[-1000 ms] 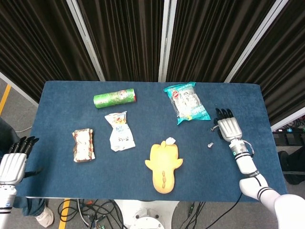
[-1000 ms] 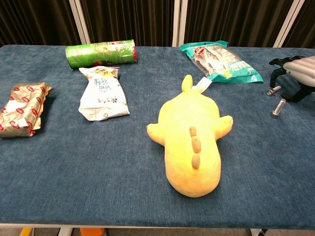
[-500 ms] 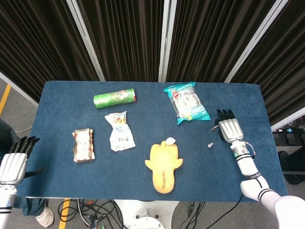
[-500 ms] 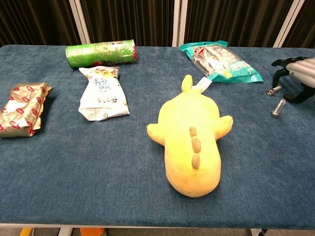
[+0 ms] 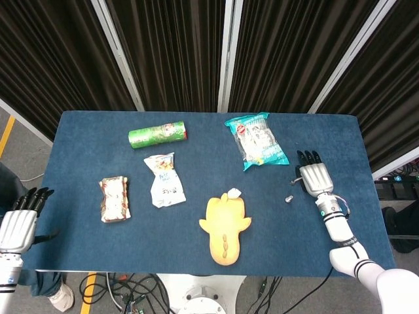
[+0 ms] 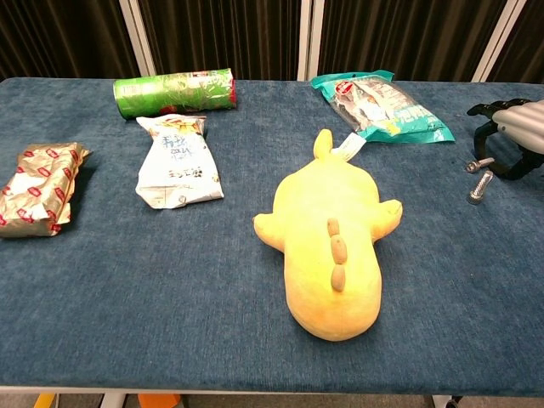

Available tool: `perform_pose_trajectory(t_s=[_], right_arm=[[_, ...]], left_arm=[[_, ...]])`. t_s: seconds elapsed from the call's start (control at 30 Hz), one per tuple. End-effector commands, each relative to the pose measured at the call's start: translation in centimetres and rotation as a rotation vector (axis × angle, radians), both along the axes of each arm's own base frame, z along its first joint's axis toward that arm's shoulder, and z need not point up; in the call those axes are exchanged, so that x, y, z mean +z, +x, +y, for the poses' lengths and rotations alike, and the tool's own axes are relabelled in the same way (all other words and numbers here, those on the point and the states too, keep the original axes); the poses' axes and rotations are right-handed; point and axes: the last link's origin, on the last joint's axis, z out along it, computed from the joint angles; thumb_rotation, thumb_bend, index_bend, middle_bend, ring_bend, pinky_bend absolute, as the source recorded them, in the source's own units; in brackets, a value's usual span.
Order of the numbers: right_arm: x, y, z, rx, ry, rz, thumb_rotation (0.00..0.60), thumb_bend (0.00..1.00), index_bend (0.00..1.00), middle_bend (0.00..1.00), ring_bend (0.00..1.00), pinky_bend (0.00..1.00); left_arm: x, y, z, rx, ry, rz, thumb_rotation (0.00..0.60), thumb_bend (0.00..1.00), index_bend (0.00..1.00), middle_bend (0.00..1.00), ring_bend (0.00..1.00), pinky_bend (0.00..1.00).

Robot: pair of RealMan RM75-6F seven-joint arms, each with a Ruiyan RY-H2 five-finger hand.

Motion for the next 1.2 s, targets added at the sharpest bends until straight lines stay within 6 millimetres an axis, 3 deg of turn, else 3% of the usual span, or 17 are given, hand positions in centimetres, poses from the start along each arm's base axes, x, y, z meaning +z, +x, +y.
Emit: perform_pose_trajectory(t_s=[0.03,0.37,1.2], right_arm=[[0.1,0.1,-0.1,0.005,-0.006,-0.002,0.600,0.36,0.59,0.06,0.00,0.00],[1.7,0.5,-0.2,0.032,-0.052,-0.016,0.600,0.35,0.59,0.06,0.00,0.00],[2.1,1.8,-0.1,0.066,-0.059,-0.007,0.600,0.36,0.60,0.06,0.00,0.00]], left_arm=[[0.0,0.0,0.0,0.000,0.000,0.000,0.600,0.00,0.14,0.12,0.05,0.17],[0.0,0.1,0.0,-0.002,0.000,-0.002,0.600,0.00,0.14,0.12,0.05,0.17],[0.0,0.0,0.0,-0.005,0.004,-0.009,0.600,0.00,0.14,0.12,0.05,0.17]])
